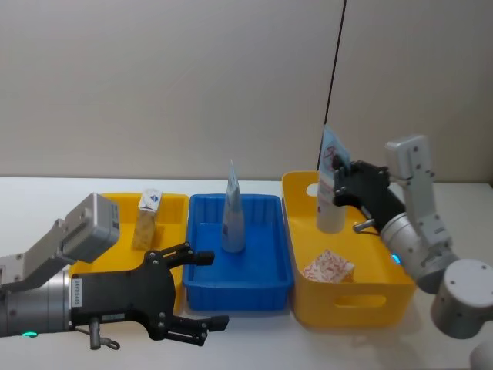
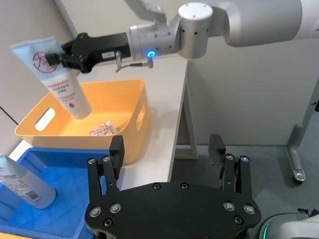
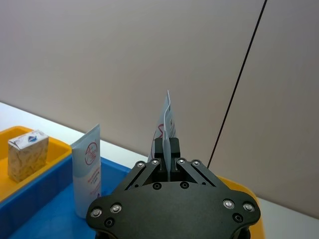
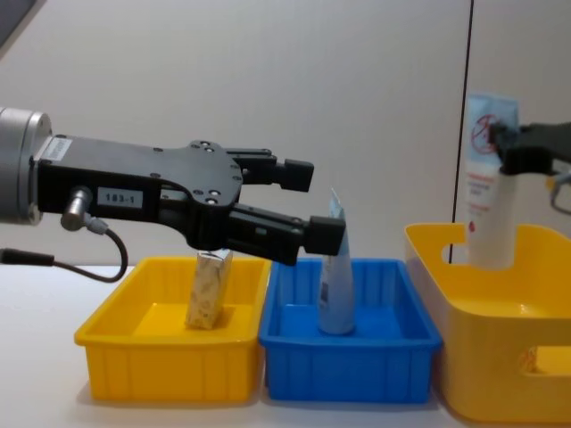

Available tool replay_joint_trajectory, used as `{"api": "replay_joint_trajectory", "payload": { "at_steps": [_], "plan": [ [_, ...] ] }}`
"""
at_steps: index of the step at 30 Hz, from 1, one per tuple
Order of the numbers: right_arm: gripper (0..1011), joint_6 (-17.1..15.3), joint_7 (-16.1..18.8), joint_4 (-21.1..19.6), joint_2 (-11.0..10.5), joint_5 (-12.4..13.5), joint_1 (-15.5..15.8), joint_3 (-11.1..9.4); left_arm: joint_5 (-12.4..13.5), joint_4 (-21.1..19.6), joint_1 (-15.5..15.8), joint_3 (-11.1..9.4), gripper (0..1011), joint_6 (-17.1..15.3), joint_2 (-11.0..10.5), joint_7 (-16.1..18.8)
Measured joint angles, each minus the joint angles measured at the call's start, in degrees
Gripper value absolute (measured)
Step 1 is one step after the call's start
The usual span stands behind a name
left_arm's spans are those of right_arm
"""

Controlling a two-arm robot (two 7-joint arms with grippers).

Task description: Bimanual collaborative sorting of washing and personal care products

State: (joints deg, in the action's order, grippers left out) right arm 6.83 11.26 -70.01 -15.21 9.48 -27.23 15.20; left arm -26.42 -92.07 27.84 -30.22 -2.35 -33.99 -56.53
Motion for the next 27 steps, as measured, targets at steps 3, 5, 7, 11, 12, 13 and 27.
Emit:
{"api": "replay_joint_trajectory", "payload": {
  "at_steps": [3,5,7,11,12,13,27],
  "plan": [
    [25,0.63,-0.21,2.81,1.1,-0.54,-1.19,0.46,0.0,0.0,0.0,0.0,1001,0.0,0.0,0.0],
    [25,1.06,-0.33,4.31,1.69,-0.83,-1.88,0.66,0.0,0.0,0.0,0.0,1001,0.0,0.0,0.0],
    [25,1.64,-0.54,6.74,2.6,-1.22,-2.95,0.95,0.0,0.0,0.0,0.0,1001,0.0,0.0,0.0],
    [25,2.54,-1.13,10.42,3.94,-1.87,-4.65,1.3,0.0,0.0,0.0,-0.01,1001,0.0,0.0,0.0],
    [25,2.76,-1.3,11.16,4.19,-2.05,-4.99,1.33,0.0,0.0,0.0,0.0,1001,0.0,0.0,0.0],
    [24,3.12,-1.58,12.47,4.65,-2.27,-5.65,1.4,0.0,0.0,0.0,0.0,1001,0.0,0.0,0.0],
    [24,6.6,-4.56,22.82,7.61,-3.69,-10.71,0.7,0.0,0.0,0.0,0.0,1001,0.0,0.0,0.0]
  ]
}}
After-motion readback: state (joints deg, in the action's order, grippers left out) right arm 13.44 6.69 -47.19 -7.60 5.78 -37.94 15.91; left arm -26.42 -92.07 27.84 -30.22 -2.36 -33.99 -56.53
